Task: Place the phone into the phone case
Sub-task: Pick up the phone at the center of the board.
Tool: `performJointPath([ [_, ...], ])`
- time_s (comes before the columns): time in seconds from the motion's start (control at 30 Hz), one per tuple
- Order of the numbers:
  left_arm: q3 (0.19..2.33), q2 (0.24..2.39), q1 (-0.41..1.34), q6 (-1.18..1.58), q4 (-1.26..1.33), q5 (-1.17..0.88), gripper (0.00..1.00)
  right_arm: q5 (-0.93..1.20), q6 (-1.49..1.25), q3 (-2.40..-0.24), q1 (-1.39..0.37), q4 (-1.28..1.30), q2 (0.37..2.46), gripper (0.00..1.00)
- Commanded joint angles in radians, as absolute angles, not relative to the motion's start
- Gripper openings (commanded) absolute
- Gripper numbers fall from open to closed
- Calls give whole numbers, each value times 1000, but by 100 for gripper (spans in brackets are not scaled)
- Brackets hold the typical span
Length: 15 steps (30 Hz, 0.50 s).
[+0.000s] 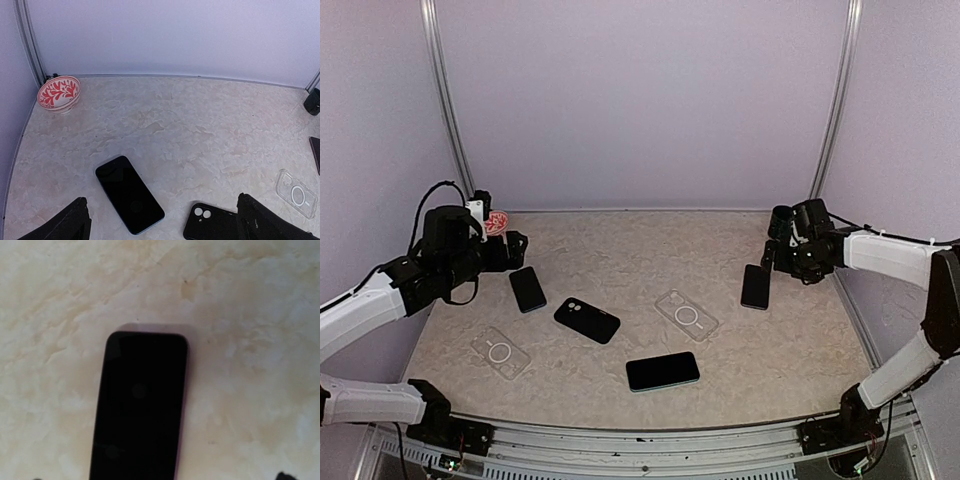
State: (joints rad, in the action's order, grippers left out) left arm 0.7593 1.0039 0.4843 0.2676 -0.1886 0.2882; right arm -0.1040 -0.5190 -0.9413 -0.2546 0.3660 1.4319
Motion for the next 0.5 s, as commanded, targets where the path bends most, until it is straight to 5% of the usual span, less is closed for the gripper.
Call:
performJointPath([
  [0.0,760,1007,477,273,-163,287,99,-198,-548,-1009,-303,347,1527,100],
  [0.47,762,1019,474,275,-173,309,99,-293,-593,-1092,-377,352,1753,99],
])
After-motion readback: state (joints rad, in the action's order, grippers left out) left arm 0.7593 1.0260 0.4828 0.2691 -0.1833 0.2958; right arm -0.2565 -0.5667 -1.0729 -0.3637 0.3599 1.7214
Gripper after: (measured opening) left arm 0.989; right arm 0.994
